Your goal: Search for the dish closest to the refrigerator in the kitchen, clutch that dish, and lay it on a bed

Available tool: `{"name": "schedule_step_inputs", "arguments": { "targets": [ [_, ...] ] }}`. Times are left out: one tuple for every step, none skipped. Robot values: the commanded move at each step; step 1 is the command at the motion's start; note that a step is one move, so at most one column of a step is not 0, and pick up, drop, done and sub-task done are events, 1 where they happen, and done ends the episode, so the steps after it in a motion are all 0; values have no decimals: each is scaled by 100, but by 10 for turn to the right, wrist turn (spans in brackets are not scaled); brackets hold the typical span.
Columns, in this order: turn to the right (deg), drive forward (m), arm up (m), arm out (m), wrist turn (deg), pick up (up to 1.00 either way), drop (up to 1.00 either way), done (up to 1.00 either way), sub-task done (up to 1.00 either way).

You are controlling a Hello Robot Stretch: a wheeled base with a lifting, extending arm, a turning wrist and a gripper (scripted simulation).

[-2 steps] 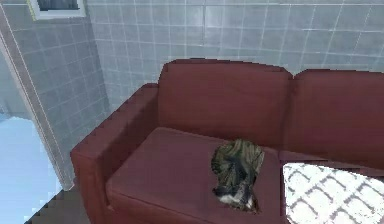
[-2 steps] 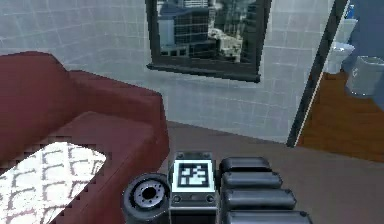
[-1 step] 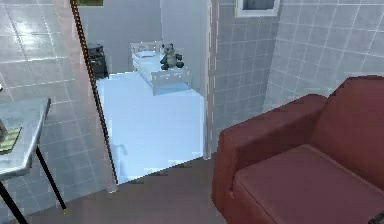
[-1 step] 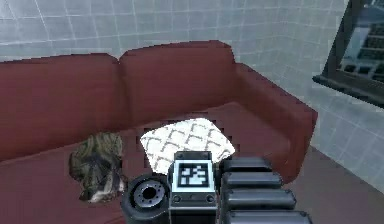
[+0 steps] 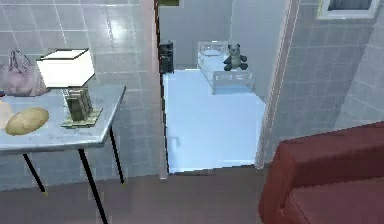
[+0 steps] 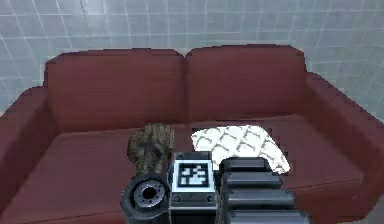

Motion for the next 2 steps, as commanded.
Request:
{"name": "schedule_step_inputs", "arguments": {
  "targets": [
    [0,65,0,0,0,0,0,0,0],
    [60,0,0,0,0,0,0,0,0]
  ]
}}
